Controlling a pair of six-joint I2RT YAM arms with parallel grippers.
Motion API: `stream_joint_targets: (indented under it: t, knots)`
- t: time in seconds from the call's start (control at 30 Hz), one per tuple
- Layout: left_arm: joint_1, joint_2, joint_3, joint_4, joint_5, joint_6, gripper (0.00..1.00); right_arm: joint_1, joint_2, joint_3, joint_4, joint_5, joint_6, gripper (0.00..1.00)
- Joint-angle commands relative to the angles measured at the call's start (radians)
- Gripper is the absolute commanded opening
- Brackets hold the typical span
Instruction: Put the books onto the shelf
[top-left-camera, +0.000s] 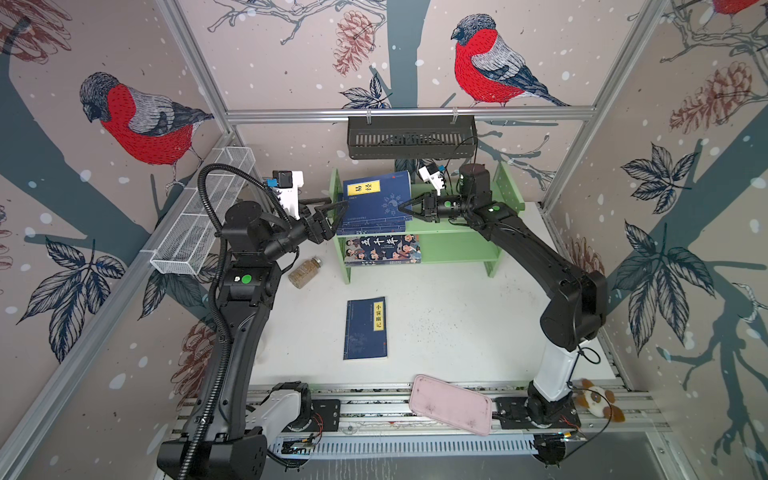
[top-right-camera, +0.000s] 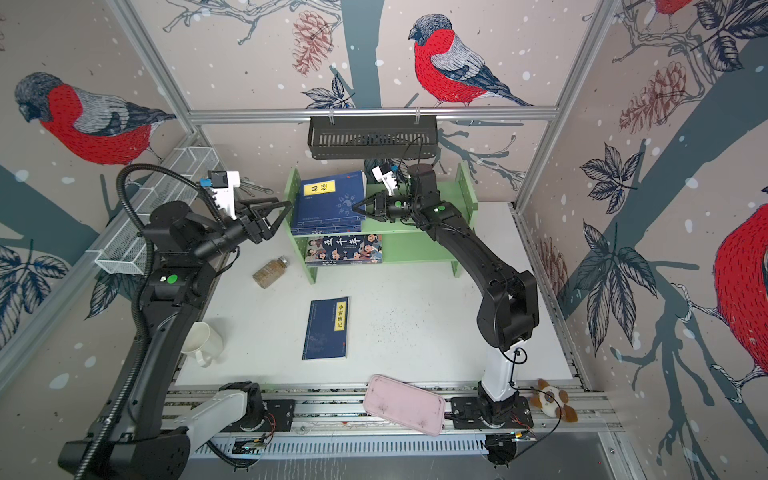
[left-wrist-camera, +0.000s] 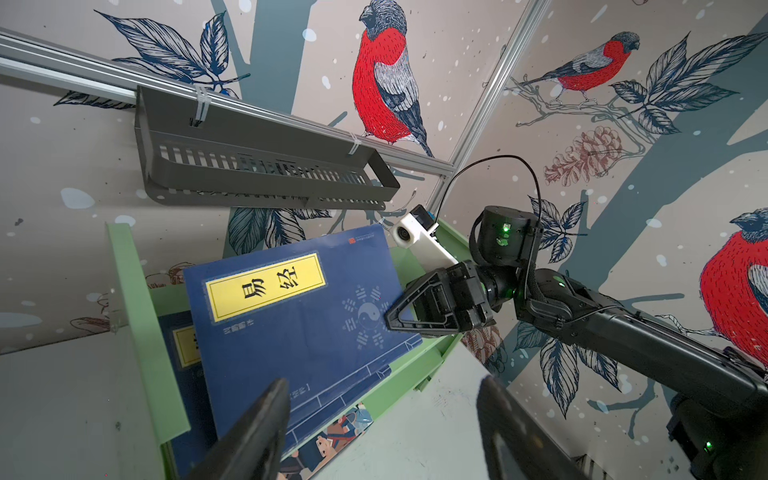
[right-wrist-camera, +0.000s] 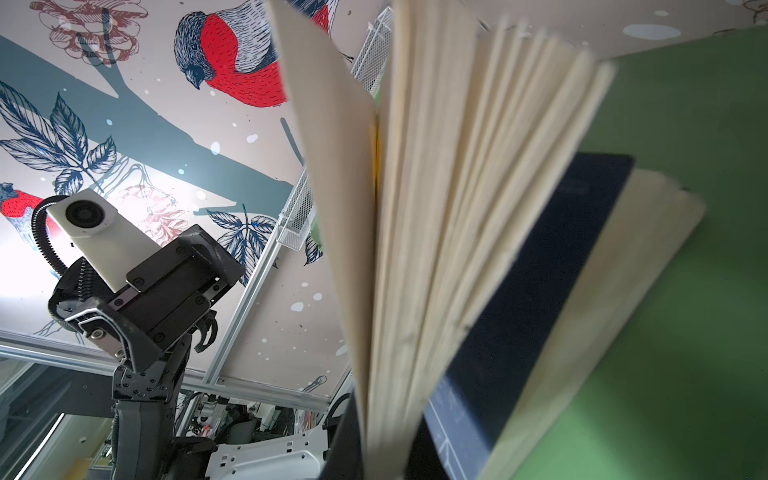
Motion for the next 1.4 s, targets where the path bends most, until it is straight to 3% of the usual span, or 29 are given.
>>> stream_joint_targets:
  t: [0.0, 0.23, 0.63, 0.73, 0.9, 1.37]
  knots:
    - [0.002, -0.001, -0.003, 0.044, 0.013, -0.02, 0.72, 0.003, 0.007, 0.022, 0.01, -0.012, -0.001, 0.07]
    - [0.002, -0.007, -0.007, 0.048, 0.02, -0.023, 0.72, 0.003, 0.002, 0.001, 0.057, -0.038, 0.038, 0.05]
    - [0.002, -0.013, -0.016, 0.054, 0.021, -0.027, 0.73, 0.005, 0.016, 0.015, 0.026, -0.041, 0.033, 0.11]
    - [0.002, -0.016, -0.018, 0.056, 0.021, -0.026, 0.73, 0.004, 0.032, 0.044, -0.025, -0.028, 0.007, 0.23]
    - [0.001, -0.017, -0.02, 0.058, 0.021, -0.028, 0.73, 0.004, 0.041, 0.06, -0.048, -0.003, 0.005, 0.33]
    - [0.002, -0.011, -0.014, 0.07, 0.027, -0.035, 0.74, 0.008, 0.058, 0.144, -0.232, 0.122, -0.098, 0.45]
